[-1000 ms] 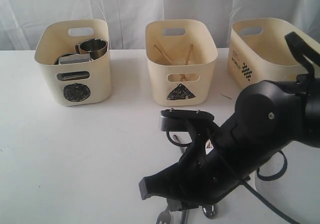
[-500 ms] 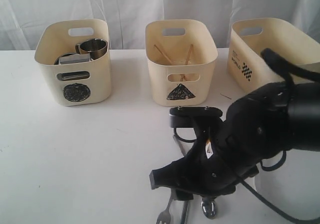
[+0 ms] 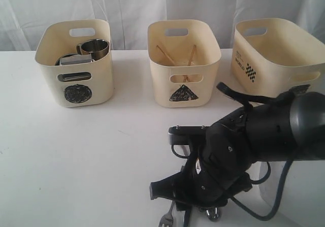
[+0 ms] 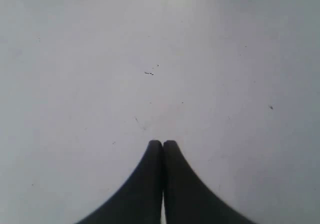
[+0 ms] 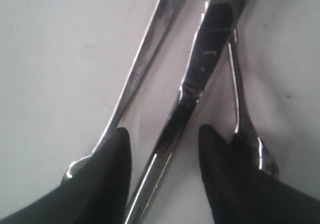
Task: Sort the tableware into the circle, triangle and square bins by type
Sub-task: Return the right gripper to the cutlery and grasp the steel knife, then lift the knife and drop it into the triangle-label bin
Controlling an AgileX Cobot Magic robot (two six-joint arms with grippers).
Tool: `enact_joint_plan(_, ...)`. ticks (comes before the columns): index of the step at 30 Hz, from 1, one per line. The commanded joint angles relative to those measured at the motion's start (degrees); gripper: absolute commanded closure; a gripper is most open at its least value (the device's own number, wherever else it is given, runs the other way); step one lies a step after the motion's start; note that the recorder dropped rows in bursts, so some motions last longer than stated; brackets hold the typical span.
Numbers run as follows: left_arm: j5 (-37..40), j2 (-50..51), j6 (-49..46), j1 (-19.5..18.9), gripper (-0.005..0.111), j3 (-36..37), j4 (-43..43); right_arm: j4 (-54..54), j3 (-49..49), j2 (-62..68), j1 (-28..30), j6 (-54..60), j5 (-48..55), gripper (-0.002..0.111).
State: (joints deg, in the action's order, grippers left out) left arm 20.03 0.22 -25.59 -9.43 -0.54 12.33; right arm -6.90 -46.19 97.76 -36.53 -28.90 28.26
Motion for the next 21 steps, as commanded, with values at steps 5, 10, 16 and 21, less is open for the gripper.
enact_joint_plan(5,0.92,-0.22,0.13,-0.12,0.107,0.54,0.26,2.21,0.26,5.49,0.06,-0.20,-5.95,0.074)
enact_joint_plan(10,0.92,-0.22,0.13,-0.12,0.107,0.54,0.26,4.16,0.26,7.94,0.06,-0.20,-5.35,0.084)
enact_joint_plan(16,0.92,-0.22,0.13,-0.12,0.107,0.54,0.26,6.33,0.26,8.73,0.06,-0.20,-5.57,0.100)
enact_joint_plan(21,0.92,-0.22,0.13,-0.12,0.107,0.54,0.26,7.74,0.26,8.73,0.06,-0.20,-5.95,0.108)
